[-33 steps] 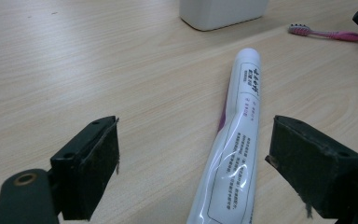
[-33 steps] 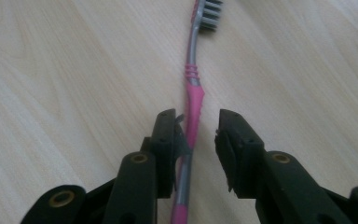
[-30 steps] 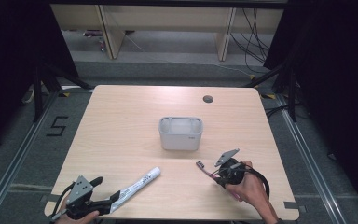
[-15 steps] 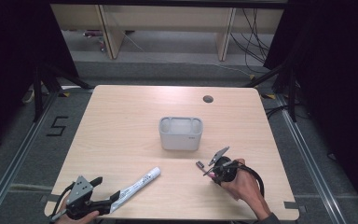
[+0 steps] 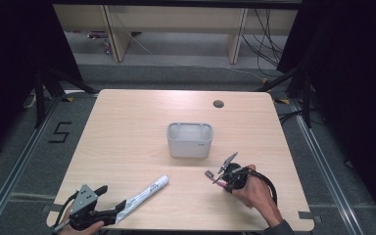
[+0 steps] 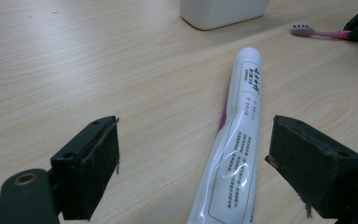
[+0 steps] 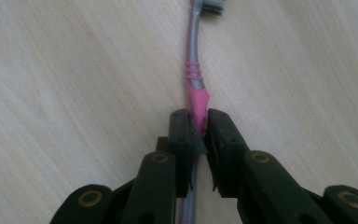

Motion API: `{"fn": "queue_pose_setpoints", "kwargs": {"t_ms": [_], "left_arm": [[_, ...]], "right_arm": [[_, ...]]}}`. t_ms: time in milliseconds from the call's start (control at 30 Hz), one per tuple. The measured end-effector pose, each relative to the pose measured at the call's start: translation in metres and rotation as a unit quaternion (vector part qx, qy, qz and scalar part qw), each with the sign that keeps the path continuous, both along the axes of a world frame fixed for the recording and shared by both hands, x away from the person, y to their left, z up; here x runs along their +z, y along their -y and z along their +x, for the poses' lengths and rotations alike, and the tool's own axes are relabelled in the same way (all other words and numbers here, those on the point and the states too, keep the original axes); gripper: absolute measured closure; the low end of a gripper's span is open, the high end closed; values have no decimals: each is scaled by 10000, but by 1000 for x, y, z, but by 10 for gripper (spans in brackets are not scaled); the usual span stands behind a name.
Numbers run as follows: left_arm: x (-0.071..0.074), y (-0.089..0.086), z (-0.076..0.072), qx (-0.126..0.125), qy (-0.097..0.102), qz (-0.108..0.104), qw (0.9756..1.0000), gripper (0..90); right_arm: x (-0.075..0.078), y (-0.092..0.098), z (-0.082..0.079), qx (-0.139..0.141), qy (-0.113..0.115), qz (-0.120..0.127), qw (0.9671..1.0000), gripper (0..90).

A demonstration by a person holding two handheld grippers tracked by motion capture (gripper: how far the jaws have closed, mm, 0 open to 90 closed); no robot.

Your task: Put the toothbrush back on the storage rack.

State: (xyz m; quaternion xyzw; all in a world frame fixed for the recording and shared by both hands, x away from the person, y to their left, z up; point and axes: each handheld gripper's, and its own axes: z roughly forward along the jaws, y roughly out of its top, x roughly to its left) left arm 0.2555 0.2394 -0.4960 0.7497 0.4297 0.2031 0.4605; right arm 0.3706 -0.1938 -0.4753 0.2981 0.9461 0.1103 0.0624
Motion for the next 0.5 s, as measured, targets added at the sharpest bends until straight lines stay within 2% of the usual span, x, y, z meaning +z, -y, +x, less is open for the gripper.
{"fn": "queue_pose_setpoints", "kwargs": {"t_ms": [67,167,233,300,333,433,500], "left_arm": [[0,0,0,6,2,-8,10000,153],[0,0,0,0,4,-3,10000,153],[0,1,0,17,11,-30,10000,153],[0,1,0,18,14,-43,10000,153],[0,1,0,17,10,-39,10000,153],[0,0,0,-11,7,-8,10000,153],[0,0,0,0,9,1,10000,153]], "right_arm": [[-1,0,1,83,-28,-7,10000,809],[-1,-2,1,-41,-105,-79,9999,810],[0,-1,3,131,-90,-150,9998,811],[-1,-1,3,170,-38,-196,9997,811],[0,-3,2,56,-134,-145,9998,812],[0,-5,3,177,-167,-264,9994,817],[1,-8,1,161,-216,-388,9989,818]]}}
